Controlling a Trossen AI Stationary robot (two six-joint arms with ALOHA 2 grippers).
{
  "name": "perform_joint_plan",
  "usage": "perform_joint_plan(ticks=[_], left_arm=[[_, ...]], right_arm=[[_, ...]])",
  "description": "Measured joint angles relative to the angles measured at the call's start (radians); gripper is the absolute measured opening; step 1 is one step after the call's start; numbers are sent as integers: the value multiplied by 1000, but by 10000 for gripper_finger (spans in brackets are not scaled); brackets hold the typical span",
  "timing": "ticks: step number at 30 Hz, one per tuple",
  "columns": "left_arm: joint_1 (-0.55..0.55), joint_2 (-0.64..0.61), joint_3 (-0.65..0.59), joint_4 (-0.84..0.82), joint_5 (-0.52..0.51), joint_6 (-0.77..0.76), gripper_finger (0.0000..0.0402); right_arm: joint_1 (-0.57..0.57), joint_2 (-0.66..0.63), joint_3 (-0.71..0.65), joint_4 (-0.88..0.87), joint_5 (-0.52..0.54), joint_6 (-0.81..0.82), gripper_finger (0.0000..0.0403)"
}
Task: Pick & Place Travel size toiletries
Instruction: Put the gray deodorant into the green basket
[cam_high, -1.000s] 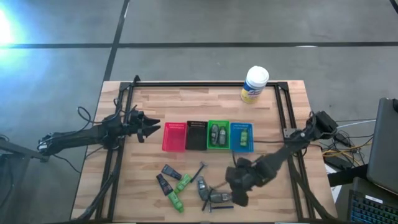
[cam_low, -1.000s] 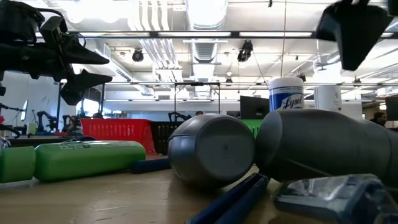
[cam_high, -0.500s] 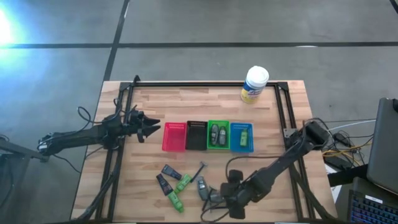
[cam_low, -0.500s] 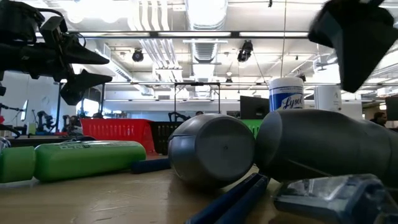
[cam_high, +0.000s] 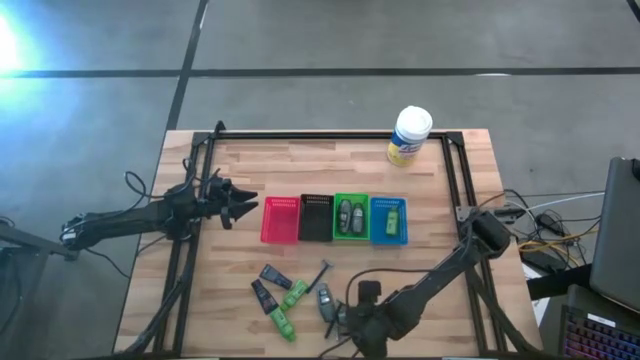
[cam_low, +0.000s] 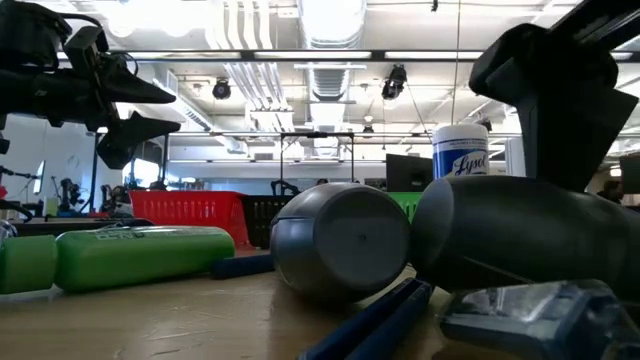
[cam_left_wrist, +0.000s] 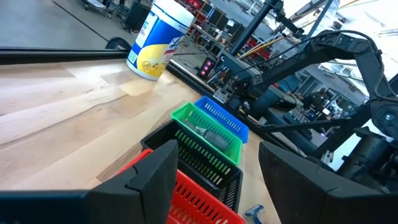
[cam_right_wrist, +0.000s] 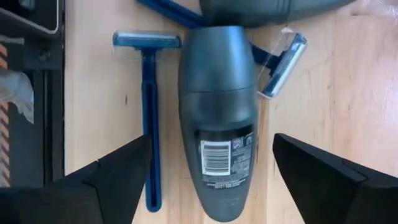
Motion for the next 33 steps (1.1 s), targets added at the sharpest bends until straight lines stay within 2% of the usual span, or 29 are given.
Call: perform_joint_plan(ticks=[13, 18, 28, 33], left_arm=[[0, 0, 0, 0, 0, 0, 229], [0, 0, 0, 0, 0, 0, 229], [0, 0, 0, 0, 0, 0, 229], [0, 0, 0, 0, 0, 0, 229]], right_arm=[[0, 48, 0, 17, 3, 28, 352], [-5, 53, 0, 41, 49, 25, 334], [-13, 82, 0, 63, 47, 27, 296], [-31, 80, 0, 45, 18, 95, 264]])
